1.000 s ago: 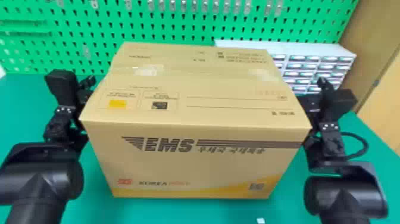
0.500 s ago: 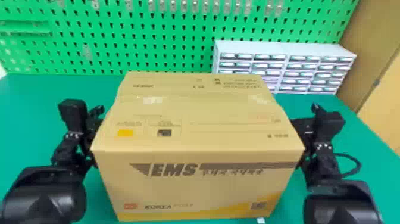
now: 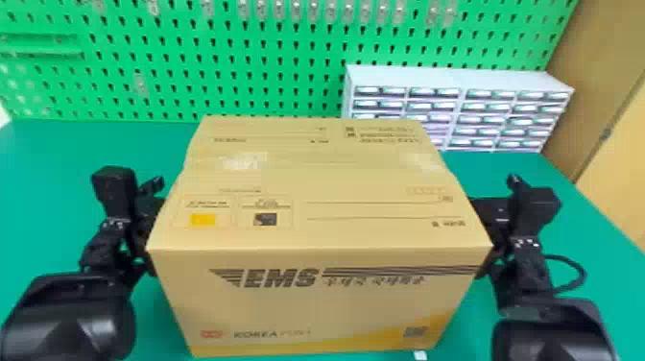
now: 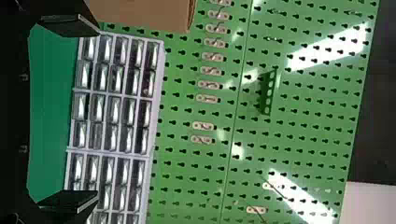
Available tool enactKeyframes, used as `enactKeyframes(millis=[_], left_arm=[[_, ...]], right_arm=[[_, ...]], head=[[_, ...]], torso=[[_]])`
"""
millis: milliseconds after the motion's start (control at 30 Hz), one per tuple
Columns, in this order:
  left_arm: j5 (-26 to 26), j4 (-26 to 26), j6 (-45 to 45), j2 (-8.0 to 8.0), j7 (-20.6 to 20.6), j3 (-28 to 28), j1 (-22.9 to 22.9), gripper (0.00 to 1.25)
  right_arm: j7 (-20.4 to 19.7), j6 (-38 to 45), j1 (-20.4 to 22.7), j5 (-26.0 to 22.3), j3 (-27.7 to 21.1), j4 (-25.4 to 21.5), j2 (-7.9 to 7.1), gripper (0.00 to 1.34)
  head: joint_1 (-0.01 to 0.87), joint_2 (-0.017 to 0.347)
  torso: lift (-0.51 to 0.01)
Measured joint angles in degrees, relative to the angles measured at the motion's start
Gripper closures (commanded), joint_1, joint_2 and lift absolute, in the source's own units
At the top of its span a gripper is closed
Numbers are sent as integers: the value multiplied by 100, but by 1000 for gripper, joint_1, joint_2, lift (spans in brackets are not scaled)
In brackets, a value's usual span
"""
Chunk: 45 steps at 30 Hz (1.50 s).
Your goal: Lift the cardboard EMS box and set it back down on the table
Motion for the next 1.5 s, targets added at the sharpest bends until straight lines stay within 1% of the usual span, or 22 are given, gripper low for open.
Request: enactKeyframes(millis=[233,400,633,900,1233,1367,1500], left_arm=[[-91,-101,-32,3,1,333,-28,516],[-149,-194,-34,2,1,587,7,516],[-189,-283,-33,2,1,781,67,516],[-152,-380,-31,2,1,835,166,516],[-114,-394,-16,1,1,816,192,516],[-107,-395,-15,1,1,818,194,516],[-110,-395,-8,1,1,822,194,516]], right_arm=[[-1,-7,174,140,-465,-366,39,78],[-1,3,292,172,-775,-545,58,78],[0,32,459,190,-1039,-753,82,78],[0,31,608,113,-1173,-840,153,78],[-1,16,626,110,-1202,-876,199,78],[-1,12,626,107,-1172,-878,202,78],[-1,11,625,99,-1113,-878,170,78]], head=[[678,-14],[678,-14],[678,-14],[678,-14],[678,-14],[678,-14],[678,-14]], torso=[[-96],[-96],[-96],[-96],[-96],[-96],[-96]])
